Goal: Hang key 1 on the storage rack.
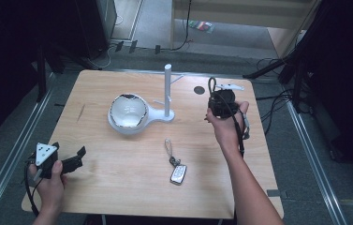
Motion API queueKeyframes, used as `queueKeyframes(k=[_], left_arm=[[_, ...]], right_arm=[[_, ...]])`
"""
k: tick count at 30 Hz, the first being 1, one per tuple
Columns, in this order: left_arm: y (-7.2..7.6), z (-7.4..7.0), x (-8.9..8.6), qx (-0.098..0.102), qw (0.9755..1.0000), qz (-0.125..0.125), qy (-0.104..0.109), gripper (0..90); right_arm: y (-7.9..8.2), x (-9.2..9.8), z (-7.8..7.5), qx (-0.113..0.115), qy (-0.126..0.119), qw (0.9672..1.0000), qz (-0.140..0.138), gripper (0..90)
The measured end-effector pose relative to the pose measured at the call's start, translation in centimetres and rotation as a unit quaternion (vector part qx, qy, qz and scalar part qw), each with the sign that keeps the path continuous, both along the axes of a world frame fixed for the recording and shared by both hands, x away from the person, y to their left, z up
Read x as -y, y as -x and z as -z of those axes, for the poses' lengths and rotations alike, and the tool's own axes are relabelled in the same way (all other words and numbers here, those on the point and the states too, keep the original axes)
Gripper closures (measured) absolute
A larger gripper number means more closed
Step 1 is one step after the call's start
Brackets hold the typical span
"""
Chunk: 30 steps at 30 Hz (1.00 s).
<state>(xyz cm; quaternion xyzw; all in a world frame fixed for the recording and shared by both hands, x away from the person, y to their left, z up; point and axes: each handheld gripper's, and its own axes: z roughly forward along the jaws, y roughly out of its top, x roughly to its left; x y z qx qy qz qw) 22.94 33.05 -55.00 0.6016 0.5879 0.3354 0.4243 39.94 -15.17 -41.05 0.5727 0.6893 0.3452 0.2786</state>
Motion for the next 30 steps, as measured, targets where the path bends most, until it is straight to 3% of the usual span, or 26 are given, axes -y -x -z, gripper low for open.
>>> queueKeyframes(k=[5, 22, 30], left_arm=[[0.0, 0.0, 0.0, 0.001, 1.0000, 0.001, 0.001, 0.6], [0.0, 0.0, -0.1, 0.001, 1.0000, 0.000, 0.003, 0.5], [0.0, 0.0, -0.1, 0.000, 1.0000, 0.001, 0.003, 0.6]], right_arm=[[0.4, -1.0, -0.4, 0.029, 0.006, 0.9995, -0.012, 80.0], [0.6, -3.1, -0.7, 0.082, 0.036, 0.9956, -0.028, 79.6], [0.8, -4.1, -0.5, 0.104, 0.036, 0.9933, -0.035, 79.5]])
